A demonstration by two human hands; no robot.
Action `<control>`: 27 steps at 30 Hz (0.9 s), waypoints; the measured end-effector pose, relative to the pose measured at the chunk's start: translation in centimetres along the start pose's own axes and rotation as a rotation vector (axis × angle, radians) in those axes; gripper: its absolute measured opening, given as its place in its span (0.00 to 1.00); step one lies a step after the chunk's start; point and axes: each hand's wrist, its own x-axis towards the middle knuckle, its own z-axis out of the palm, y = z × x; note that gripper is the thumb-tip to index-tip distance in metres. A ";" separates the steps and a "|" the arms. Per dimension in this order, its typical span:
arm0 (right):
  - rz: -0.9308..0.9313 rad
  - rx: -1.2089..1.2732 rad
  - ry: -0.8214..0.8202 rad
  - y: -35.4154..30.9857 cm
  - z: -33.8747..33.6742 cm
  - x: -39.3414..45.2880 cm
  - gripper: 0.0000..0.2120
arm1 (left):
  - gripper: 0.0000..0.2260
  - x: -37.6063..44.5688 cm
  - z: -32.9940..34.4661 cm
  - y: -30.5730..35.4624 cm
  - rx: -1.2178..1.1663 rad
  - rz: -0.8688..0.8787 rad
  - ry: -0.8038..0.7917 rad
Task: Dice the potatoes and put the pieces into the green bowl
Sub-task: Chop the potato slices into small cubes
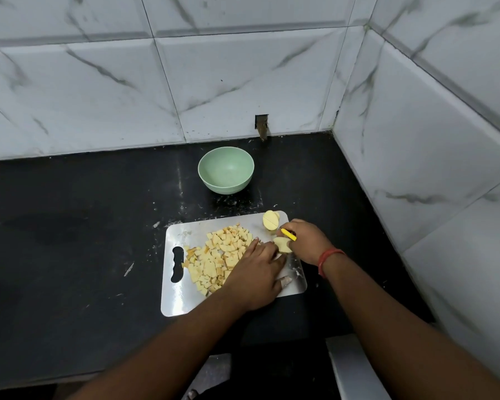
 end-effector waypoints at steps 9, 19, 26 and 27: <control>0.199 0.014 0.269 0.6 1.2 -1.5 0.12 | 0.29 -0.2 -0.7 -0.6 0.028 -0.095 -0.055; 0.202 -0.042 0.228 0.2 2.0 -1.4 0.13 | 0.36 0.2 -0.1 -0.6 0.023 -0.084 -0.036; 0.201 -0.035 0.236 0.2 2.2 -1.3 0.14 | 0.31 0.1 -0.3 -0.3 -0.035 -0.121 -0.055; 0.201 -0.034 0.234 0.2 2.2 -1.3 0.14 | 0.29 0.2 -0.3 -0.3 -0.041 -0.117 -0.062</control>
